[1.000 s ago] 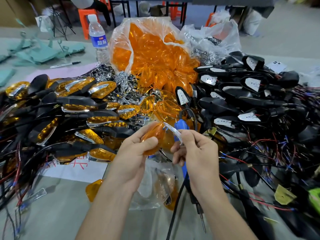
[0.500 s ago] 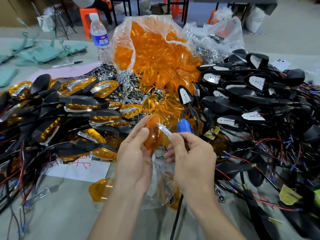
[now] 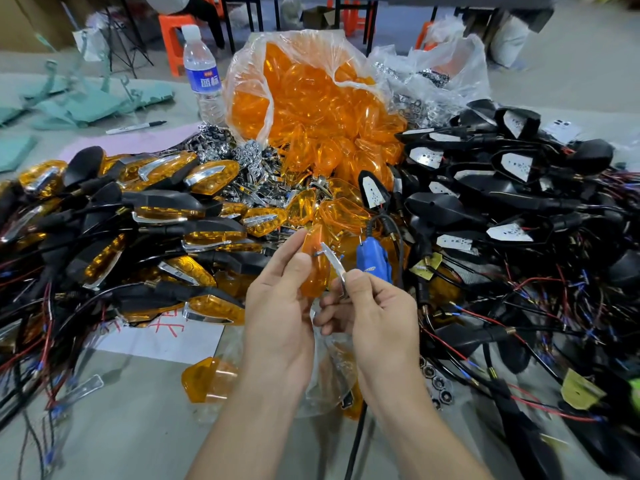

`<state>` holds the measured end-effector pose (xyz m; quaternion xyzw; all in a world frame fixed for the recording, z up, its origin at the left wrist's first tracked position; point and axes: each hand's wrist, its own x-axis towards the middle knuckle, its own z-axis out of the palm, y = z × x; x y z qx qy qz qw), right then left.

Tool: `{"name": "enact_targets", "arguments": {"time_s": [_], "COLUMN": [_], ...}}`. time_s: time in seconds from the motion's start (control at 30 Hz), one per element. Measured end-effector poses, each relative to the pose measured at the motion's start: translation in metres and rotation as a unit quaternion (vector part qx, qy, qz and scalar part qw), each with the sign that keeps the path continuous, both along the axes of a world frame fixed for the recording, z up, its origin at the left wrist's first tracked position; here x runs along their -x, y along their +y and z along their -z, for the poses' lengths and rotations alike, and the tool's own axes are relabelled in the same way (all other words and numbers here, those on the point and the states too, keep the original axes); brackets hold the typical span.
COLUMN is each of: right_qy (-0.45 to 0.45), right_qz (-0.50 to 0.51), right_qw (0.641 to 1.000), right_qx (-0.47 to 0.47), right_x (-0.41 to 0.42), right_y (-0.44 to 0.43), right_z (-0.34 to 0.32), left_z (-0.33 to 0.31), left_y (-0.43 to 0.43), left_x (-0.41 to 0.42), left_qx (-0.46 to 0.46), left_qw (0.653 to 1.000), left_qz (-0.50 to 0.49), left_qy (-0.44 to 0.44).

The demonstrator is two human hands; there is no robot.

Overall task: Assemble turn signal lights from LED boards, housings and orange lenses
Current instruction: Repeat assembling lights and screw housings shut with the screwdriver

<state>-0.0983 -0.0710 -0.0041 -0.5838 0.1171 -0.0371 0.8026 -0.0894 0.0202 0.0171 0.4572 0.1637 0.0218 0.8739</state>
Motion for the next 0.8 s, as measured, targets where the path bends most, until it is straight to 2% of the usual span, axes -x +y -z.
{"name": "enact_targets", "arguments": {"time_s": [0.43, 0.63, 0.8], "right_qy": [0.02, 0.025, 0.033], "right_qz": [-0.009, -0.082, -0.075], "right_qw": [0.999, 0.995, 0.996], "right_qx": [-0.034, -0.045, -0.043], "right_x": [0.0015, 0.0001, 0.0004], "right_y": [0.0032, -0.0006, -0.002], "right_z": [-0.001, -0.004, -0.0041], "left_z": [-0.0015, 0.0021, 0.0045], "left_y": [-0.0015, -0.0003, -0.0023], "left_x": [0.0019, 0.0013, 0.0038], "left_qx": [-0.027, -0.038, -0.038], "left_qw": [0.999, 0.999, 0.999], "left_qz": [-0.015, -0.004, -0.017], "left_qy": [0.01, 0.004, -0.003]}}
